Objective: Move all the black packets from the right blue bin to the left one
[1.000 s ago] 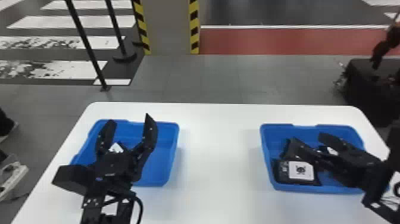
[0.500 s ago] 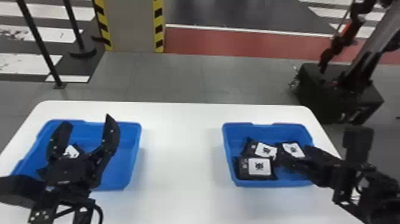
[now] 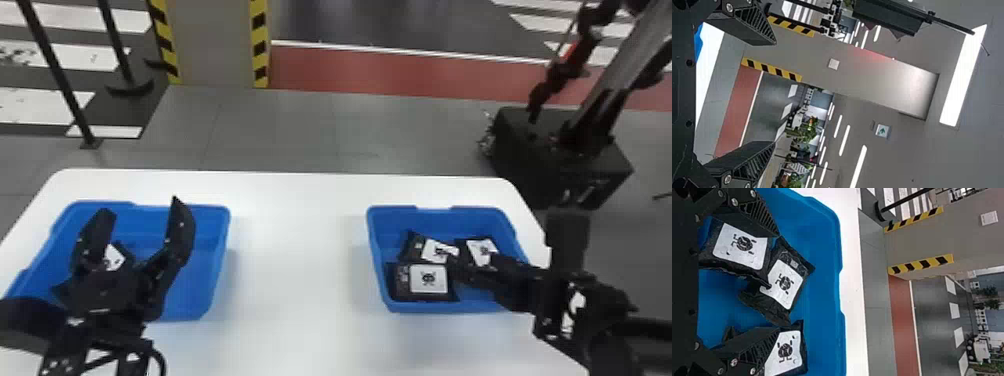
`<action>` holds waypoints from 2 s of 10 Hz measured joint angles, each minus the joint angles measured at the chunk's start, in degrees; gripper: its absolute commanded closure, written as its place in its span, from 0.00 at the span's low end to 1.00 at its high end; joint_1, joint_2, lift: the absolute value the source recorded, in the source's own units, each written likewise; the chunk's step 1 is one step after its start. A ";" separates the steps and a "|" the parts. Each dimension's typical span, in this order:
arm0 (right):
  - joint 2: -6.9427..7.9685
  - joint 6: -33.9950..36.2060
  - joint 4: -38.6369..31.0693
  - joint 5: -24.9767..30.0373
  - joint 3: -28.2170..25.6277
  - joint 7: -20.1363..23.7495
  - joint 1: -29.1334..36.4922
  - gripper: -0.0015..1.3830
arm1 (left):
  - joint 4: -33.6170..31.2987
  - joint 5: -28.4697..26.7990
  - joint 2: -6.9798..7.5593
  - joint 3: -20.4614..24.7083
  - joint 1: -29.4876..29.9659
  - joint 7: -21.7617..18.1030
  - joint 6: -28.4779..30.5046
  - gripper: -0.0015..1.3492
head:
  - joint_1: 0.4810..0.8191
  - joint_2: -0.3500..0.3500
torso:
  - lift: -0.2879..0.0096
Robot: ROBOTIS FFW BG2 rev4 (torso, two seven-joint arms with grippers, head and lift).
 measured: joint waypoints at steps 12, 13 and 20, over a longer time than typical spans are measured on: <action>1.43 8.62 10.63 -1.43 5.54 0.13 -7.17 0.87 | 0.00 0.84 0.09 -0.43 -0.05 -0.72 0.58 0.09 | 0.63 0.44 | 0.60; 1.40 9.04 10.10 -1.20 5.60 0.13 -7.21 0.90 | 0.00 1.04 0.09 -0.45 -0.06 -0.71 0.36 0.09 | 0.63 0.44 | 0.60; 1.19 6.22 -5.56 -10.65 3.59 0.14 1.35 0.93 | 0.02 3.24 0.00 -0.87 -0.41 -0.71 -1.40 0.09 | 0.63 0.49 | 0.60</action>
